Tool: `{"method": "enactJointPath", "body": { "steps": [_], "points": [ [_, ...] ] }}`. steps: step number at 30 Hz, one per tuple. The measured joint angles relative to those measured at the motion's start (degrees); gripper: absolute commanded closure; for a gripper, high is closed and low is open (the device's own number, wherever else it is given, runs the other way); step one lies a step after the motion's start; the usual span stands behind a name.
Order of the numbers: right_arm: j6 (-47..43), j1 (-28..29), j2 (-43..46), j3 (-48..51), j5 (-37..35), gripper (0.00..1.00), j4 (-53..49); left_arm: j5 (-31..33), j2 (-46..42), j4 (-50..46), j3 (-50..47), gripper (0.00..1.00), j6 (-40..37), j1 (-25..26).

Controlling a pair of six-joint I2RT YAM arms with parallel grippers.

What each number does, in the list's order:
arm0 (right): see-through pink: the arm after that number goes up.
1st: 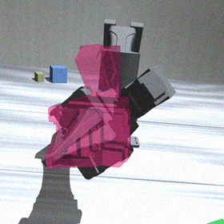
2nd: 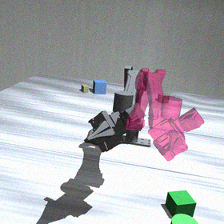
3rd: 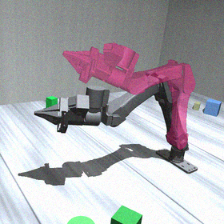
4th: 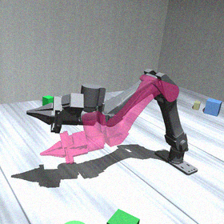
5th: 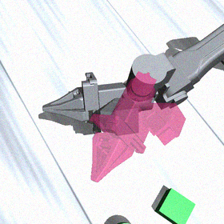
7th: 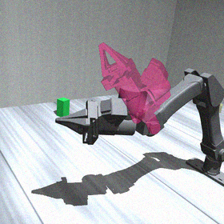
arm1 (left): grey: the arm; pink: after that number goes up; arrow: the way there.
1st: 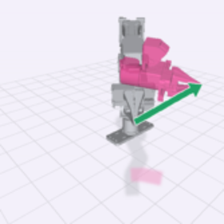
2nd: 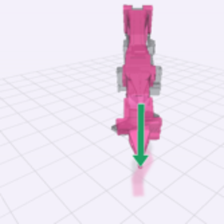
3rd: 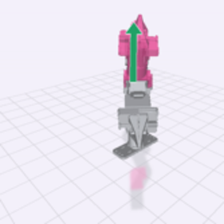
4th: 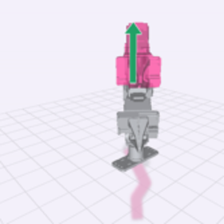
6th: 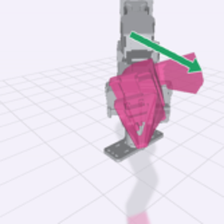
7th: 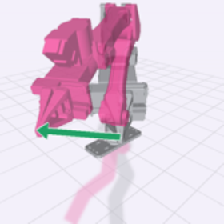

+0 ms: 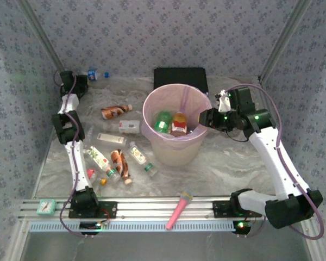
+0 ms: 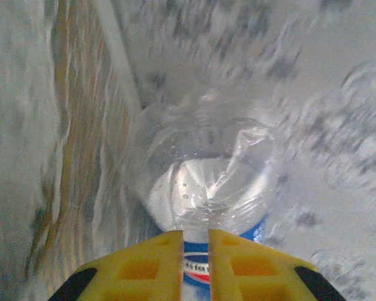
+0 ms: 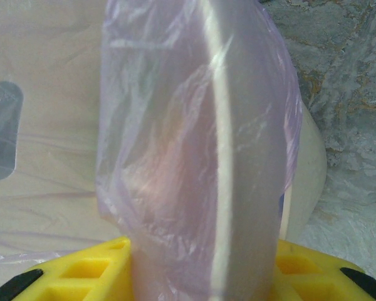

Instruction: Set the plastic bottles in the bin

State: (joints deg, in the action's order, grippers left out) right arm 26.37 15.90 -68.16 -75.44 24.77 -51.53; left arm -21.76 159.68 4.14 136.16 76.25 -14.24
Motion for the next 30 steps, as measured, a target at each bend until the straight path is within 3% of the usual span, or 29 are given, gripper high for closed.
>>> {"method": "enactJointPath", "body": {
  "steps": [7,10,12,16,19,30],
  "points": [
    [0.0,0.0,0.2,0.2,0.0,0.57,0.4,-1.0,-13.2,12.9,-28.3,0.82,1.2,2.2],
    [0.0,0.0,0.2,0.2,0.0,0.57,0.4,-0.2,-19.9,16.2,-39.8,0.66,-0.1,2.2],
    [0.0,0.0,0.2,0.2,0.0,0.57,0.3,1.0,-21.4,14.6,-40.1,0.56,-3.7,2.3],
    [0.0,0.0,0.2,0.2,0.0,0.57,0.4,2.6,-21.3,9.4,-33.7,0.37,-8.6,2.1],
    [0.0,0.0,0.2,0.3,0.0,0.57,0.5,2.9,-17.8,6.4,-23.4,0.24,-9.9,1.6],
    [0.0,0.0,0.5,0.5,0.0,0.57,0.6,4.9,3.8,-13.4,14.8,0.03,-14.3,2.0]
  ]
}}
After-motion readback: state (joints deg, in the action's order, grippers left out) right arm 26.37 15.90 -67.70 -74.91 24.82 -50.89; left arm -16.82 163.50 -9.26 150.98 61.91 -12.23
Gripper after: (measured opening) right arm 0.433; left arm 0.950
